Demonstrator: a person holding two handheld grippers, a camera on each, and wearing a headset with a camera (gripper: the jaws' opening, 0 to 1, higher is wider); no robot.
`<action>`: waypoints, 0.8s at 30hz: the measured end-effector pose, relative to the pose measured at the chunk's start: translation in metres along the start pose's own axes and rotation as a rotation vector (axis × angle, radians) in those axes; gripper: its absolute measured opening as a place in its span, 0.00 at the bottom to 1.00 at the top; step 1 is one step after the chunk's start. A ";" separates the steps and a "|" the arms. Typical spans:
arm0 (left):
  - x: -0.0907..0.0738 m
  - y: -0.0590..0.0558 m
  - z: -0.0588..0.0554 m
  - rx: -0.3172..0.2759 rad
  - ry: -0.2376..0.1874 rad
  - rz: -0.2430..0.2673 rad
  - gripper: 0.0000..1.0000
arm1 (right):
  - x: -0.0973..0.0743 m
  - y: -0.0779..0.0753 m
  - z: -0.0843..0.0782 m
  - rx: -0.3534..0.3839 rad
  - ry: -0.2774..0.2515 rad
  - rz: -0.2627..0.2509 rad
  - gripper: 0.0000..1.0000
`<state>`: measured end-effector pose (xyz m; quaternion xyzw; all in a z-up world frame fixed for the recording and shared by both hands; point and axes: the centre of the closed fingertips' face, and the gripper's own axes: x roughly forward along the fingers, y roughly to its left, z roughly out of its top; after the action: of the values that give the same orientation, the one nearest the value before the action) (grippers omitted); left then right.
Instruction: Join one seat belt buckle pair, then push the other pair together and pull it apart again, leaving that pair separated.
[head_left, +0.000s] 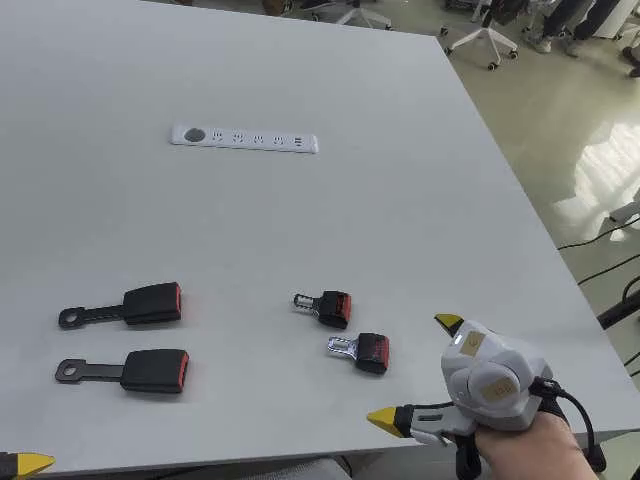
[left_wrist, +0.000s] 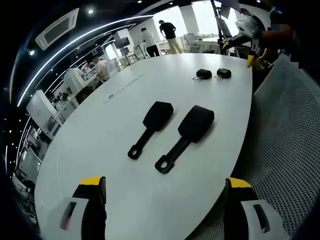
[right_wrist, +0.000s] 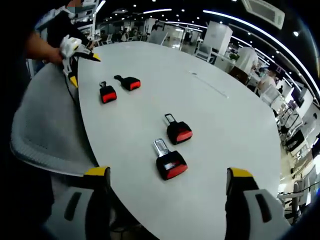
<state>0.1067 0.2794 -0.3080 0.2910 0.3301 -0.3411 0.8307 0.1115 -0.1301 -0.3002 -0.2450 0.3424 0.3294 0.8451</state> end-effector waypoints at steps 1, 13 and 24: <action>0.000 0.000 0.000 0.000 0.000 0.000 1.00 | 0.000 0.000 0.000 0.000 0.000 0.000 0.98; 0.000 -0.001 0.000 0.007 0.002 -0.004 1.00 | 0.002 0.002 -0.001 0.000 0.004 0.002 0.97; 0.001 -0.001 0.000 0.008 0.001 -0.006 1.00 | 0.004 0.001 -0.002 -0.004 0.007 0.003 0.98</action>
<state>0.1063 0.2787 -0.3092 0.2935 0.3299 -0.3449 0.8283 0.1120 -0.1296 -0.3048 -0.2475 0.3451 0.3304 0.8429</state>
